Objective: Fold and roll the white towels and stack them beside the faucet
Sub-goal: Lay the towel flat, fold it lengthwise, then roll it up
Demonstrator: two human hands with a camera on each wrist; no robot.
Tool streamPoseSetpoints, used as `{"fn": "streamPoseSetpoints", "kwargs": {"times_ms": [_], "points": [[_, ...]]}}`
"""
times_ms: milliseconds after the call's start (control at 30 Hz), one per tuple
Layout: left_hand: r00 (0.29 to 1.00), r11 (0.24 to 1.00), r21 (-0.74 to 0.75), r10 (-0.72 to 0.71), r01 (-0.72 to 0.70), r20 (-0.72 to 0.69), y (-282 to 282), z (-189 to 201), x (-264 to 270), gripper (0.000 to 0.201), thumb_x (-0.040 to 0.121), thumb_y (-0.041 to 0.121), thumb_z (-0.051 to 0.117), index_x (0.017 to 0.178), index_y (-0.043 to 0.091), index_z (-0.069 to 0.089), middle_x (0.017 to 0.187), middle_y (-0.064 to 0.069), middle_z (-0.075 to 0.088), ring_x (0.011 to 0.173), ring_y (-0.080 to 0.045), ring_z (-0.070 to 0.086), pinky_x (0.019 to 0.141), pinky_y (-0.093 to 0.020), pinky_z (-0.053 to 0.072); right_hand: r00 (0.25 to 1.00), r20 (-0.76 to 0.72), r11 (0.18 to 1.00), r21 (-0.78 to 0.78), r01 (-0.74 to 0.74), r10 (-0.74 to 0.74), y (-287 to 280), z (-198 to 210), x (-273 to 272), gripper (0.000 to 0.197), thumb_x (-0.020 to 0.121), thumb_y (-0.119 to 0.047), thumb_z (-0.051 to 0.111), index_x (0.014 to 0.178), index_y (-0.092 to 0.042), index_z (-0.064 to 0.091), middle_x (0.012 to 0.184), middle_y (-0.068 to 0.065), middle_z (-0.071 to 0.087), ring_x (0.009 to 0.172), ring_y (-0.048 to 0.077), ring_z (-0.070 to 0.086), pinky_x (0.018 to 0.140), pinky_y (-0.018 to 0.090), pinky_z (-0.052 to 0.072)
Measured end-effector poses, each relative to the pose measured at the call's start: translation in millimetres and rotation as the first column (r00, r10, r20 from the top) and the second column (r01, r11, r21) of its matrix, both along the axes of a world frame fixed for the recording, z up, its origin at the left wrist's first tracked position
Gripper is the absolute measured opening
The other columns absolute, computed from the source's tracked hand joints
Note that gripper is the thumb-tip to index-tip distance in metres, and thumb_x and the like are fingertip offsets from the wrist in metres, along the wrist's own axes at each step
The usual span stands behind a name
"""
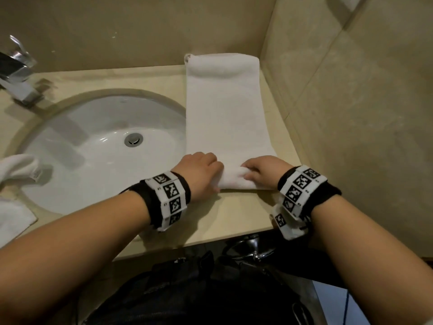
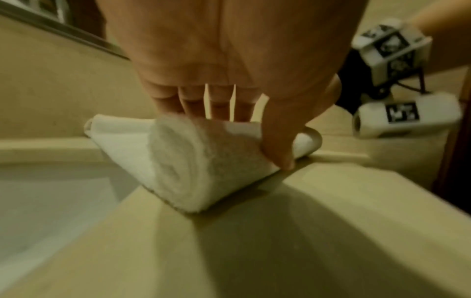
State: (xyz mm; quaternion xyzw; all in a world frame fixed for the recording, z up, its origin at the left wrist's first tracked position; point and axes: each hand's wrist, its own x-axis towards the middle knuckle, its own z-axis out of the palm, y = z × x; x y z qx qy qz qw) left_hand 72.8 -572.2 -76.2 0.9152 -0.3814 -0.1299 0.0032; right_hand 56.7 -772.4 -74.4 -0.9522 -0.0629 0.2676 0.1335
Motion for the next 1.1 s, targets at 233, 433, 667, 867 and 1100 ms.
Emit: {"fn": "streamPoseSetpoints", "kwargs": {"times_ms": [233, 433, 667, 867, 1100], "points": [[0.993, 0.998, 0.038, 0.055, -0.051, -0.105, -7, 3, 6, 0.034, 0.087, 0.028, 0.052, 0.119, 0.016, 0.055, 0.117, -0.008, 0.057, 0.108, -0.028, 0.053, 0.090, -0.035, 0.044, 0.938, 0.323, 0.989, -0.112, -0.092, 0.124, 1, -3, -30, 0.053, 0.073, -0.039, 0.068, 0.119, -0.020, 0.049, 0.119, 0.005, 0.050, 0.111, 0.027, 0.045, 0.092, 0.037, 0.033], [0.959, 0.991, -0.001, 0.126, -0.131, -0.253, -2, 11, 13, 0.040, 0.089, 0.029, 0.048, 0.128, 0.018, 0.047, 0.128, -0.008, 0.054, 0.116, -0.027, 0.051, 0.096, -0.034, 0.040, 0.971, 0.237, 1.000, 0.002, -0.027, 0.026, 2, -5, -20, 0.025, 0.090, -0.019, 0.047, 0.112, -0.015, 0.059, 0.112, 0.008, 0.063, 0.103, 0.028, 0.055, 0.083, 0.032, 0.040], [0.995, 0.999, 0.038, 0.016, -0.012, -0.101, 1, -4, 10, 0.042, 0.092, 0.034, 0.046, 0.129, 0.015, 0.042, 0.129, -0.008, 0.050, 0.115, -0.027, 0.047, 0.097, -0.035, 0.038, 0.977, 0.189, 0.993, -0.088, -0.084, 0.100, 1, -2, -12, 0.036, 0.092, -0.035, 0.045, 0.123, -0.017, 0.049, 0.123, 0.009, 0.054, 0.111, 0.027, 0.049, 0.091, 0.035, 0.036], [0.956, 0.999, 0.032, 0.031, -0.023, -0.291, -2, 0, 22, 0.041, 0.089, 0.041, 0.048, 0.123, 0.016, 0.048, 0.124, -0.008, 0.055, 0.110, -0.026, 0.052, 0.094, -0.036, 0.041, 0.931, 0.316, 0.973, -0.194, -0.128, 0.185, 5, -9, -29, 0.044, 0.081, -0.042, 0.059, 0.116, -0.016, 0.051, 0.115, 0.006, 0.055, 0.106, 0.025, 0.048, 0.084, 0.031, 0.032], [0.994, 0.996, 0.044, -0.076, 0.072, 0.083, 6, -17, 7, 0.069, 0.079, 0.056, 0.054, 0.132, 0.017, 0.035, 0.130, -0.006, 0.044, 0.112, -0.026, 0.045, 0.093, -0.036, 0.036, 0.999, -0.044, 0.996, 0.081, -0.025, 0.029, 0, -1, 1, 0.044, 0.084, -0.048, 0.054, 0.118, -0.020, 0.050, 0.116, 0.005, 0.060, 0.097, 0.020, 0.052, 0.079, 0.029, 0.036]]}}
